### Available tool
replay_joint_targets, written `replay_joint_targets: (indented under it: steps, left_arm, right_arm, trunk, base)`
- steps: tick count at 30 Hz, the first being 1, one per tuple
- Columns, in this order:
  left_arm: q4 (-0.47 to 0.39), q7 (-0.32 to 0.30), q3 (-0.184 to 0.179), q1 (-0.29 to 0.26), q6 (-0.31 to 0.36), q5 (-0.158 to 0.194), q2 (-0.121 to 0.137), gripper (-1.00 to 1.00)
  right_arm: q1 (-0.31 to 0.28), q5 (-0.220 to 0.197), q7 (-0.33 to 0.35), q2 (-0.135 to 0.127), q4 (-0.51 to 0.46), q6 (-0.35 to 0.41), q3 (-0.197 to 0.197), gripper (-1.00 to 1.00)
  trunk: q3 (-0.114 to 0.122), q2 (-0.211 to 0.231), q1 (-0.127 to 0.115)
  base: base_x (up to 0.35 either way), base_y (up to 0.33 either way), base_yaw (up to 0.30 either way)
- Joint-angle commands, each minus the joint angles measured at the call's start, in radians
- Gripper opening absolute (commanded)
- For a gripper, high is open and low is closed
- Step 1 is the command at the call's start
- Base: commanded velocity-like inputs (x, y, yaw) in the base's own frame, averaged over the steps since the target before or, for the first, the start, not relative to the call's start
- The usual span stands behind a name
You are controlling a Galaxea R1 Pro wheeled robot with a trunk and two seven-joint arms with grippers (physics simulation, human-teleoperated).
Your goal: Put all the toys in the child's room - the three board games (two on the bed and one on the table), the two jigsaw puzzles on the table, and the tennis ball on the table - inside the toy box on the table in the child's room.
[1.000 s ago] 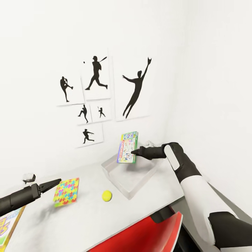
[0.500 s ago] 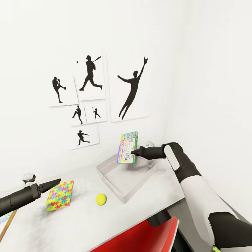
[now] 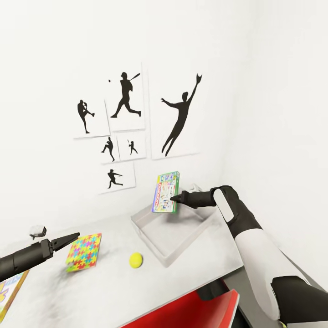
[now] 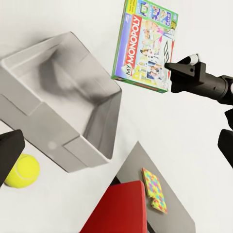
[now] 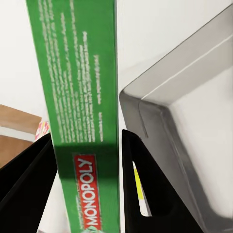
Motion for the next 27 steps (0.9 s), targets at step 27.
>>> replay_joint_targets:
  steps: [27]
  left_arm:
    - [0.000,-0.009,0.001,-0.001,0.010,-0.011,-0.001,1.00]
  right_arm:
    - [0.001,0.010,0.010,0.000,0.000,0.002,-0.001,-1.00]
  trunk:
    - [-0.002,-0.002,0.001]
  base:
    - [0.078,-0.009,0.001]
